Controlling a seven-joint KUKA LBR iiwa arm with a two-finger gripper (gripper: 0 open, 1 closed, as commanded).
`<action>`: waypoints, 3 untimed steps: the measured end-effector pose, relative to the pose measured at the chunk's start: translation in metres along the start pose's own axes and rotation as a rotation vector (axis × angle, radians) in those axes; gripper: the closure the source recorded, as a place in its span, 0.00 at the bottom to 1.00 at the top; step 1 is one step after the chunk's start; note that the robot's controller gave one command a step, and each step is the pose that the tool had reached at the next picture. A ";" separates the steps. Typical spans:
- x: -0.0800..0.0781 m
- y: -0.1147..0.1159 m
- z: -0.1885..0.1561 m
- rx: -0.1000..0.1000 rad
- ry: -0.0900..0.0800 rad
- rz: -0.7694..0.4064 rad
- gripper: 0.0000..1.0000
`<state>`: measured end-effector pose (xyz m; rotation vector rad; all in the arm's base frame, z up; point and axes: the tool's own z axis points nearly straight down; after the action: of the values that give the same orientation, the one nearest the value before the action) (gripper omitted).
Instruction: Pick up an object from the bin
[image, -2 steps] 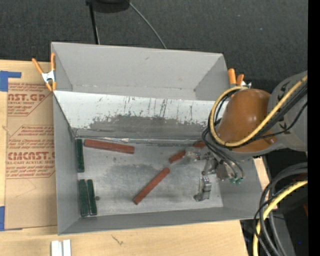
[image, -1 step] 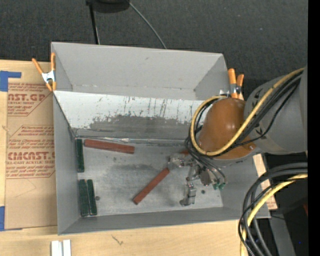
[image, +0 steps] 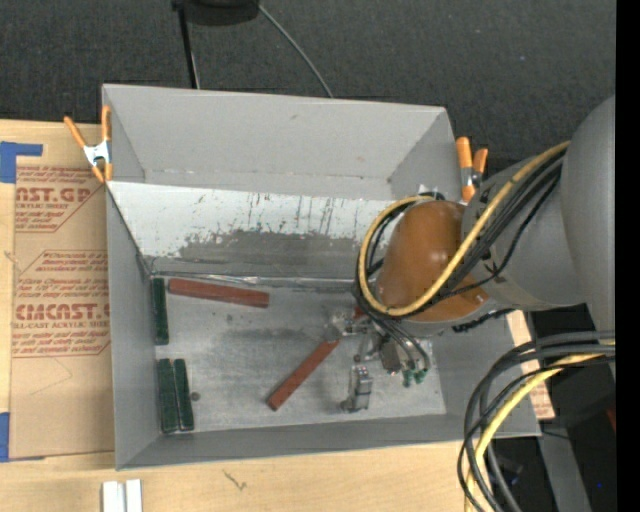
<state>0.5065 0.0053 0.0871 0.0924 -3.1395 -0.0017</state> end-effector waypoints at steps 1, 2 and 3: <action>-0.077 0.037 0.013 0.001 -0.005 -0.251 1.00; -0.077 0.037 0.013 0.001 -0.005 -0.251 1.00; -0.044 0.014 -0.186 0.002 -0.003 -0.206 1.00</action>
Offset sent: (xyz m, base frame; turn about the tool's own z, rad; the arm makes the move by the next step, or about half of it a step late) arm 0.0000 0.0000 0.0000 0.0000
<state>0.5501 0.0221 0.2734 0.4148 -3.1167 0.0004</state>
